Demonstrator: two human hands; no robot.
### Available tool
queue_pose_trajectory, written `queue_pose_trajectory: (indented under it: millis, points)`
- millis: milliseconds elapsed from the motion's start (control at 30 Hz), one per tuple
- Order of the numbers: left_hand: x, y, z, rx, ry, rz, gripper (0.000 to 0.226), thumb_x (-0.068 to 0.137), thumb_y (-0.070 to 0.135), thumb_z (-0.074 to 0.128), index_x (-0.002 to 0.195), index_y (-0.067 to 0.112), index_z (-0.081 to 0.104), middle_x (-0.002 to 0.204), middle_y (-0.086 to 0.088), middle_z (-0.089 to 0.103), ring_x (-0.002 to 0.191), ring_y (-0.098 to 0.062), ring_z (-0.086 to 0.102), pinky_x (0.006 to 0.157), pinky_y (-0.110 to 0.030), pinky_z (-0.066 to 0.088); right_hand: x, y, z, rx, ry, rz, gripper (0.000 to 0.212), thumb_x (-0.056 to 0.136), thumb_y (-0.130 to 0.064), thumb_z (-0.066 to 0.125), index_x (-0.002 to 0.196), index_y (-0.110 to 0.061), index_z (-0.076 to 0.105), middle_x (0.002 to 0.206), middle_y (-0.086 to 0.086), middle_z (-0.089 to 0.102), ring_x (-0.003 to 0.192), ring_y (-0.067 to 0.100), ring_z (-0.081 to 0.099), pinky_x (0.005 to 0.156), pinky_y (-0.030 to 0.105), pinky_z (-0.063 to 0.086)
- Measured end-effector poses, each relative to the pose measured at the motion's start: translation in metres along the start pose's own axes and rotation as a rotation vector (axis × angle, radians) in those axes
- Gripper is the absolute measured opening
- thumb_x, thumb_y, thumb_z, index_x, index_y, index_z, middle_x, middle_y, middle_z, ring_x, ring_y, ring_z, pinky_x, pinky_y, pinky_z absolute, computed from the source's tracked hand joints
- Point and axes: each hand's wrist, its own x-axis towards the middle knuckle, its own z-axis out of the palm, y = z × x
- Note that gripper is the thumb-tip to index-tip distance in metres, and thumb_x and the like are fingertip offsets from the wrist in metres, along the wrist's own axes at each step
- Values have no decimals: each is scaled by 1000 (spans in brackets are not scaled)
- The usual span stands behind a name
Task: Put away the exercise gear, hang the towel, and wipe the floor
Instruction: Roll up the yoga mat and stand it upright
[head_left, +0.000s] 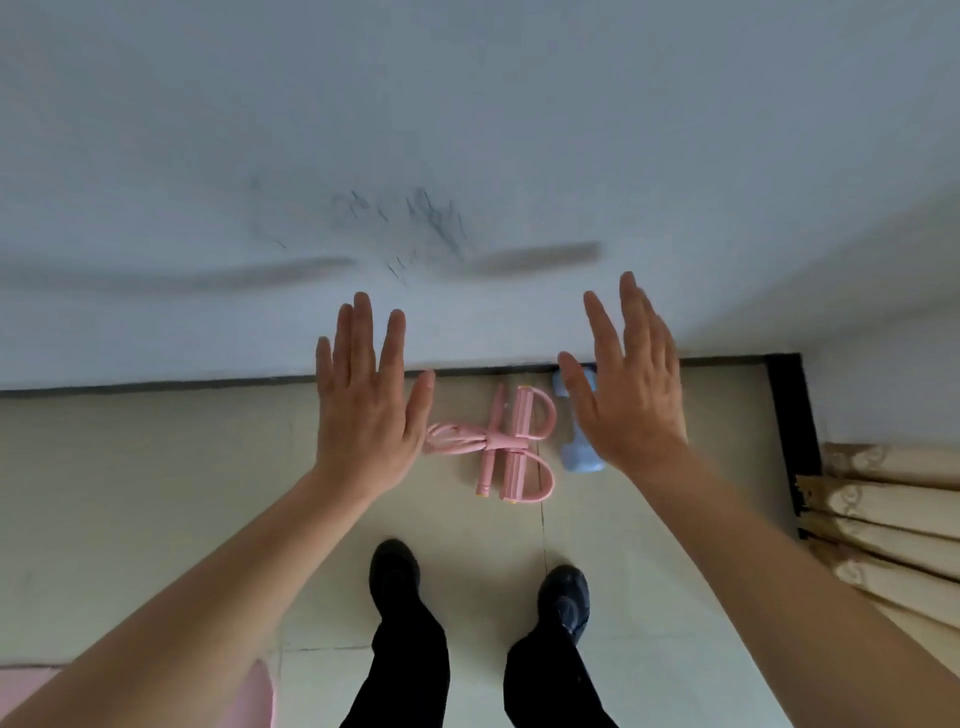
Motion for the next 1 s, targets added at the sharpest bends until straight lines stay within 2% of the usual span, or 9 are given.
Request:
queue_pose_trajectory:
  millis: [133, 200, 333, 467, 733, 900, 1000]
  points:
    - [11, 22, -187, 45, 197, -36, 64, 104, 43, 34, 155, 4, 23, 161, -28, 10, 150, -42, 10, 118, -60, 16, 42, -74, -153, 58, 187, -94, 66, 104, -44, 47, 158, -11, 27, 165, 24, 13, 153, 38, 17, 123, 53, 20]
    - [7, 25, -257, 76, 271, -52, 65, 104, 43, 35, 155, 5, 22, 161, -28, 10, 150, -42, 8, 118, -60, 15, 58, -108, -204, 76, 246, -155, 68, 104, -44, 48, 157, -6, 28, 163, 27, 15, 152, 41, 17, 122, 54, 20]
    - [-55, 12, -402, 177, 437, -215, 67, 104, 44, 35, 156, 6, 19, 162, -26, 8, 151, -41, 5, 119, -59, 13, 78, -205, -299, 133, 318, -461, 70, 102, -46, 50, 155, -3, 31, 161, 32, 17, 152, 44, 17, 119, 58, 23]
    - [-143, -14, -510, 271, 612, -431, 67, 104, 44, 37, 156, 6, 18, 162, -26, 7, 151, -40, 4, 119, -59, 11, 87, -316, -362, 214, 354, -711, 72, 103, -48, 48, 157, -5, 27, 162, 32, 13, 153, 43, 13, 120, 58, 20]
    - [-361, -58, -631, 489, 786, -774, 66, 103, 45, 38, 154, 6, 26, 161, -25, 15, 150, -41, 10, 116, -61, 19, 0, -519, -442, 297, 386, -1091, 72, 104, -49, 45, 160, -10, 20, 165, 27, 7, 154, 41, 11, 121, 57, 19]
    - [-499, -75, -654, 507, 805, -936, 66, 101, 45, 35, 154, 7, 24, 162, -24, 12, 151, -41, 8, 118, -60, 16, -95, -614, -446, 327, 375, -1201, 72, 104, -48, 45, 160, -13, 18, 166, 23, 4, 154, 39, 10, 122, 56, 16]
    - [-588, -87, -656, 523, 761, -986, 66, 101, 46, 35, 153, 6, 26, 161, -25, 13, 150, -42, 9, 118, -61, 16, -168, -672, -432, 358, 326, -1246, 71, 104, -48, 44, 160, -13, 18, 166, 24, 5, 153, 40, 13, 122, 55, 17]
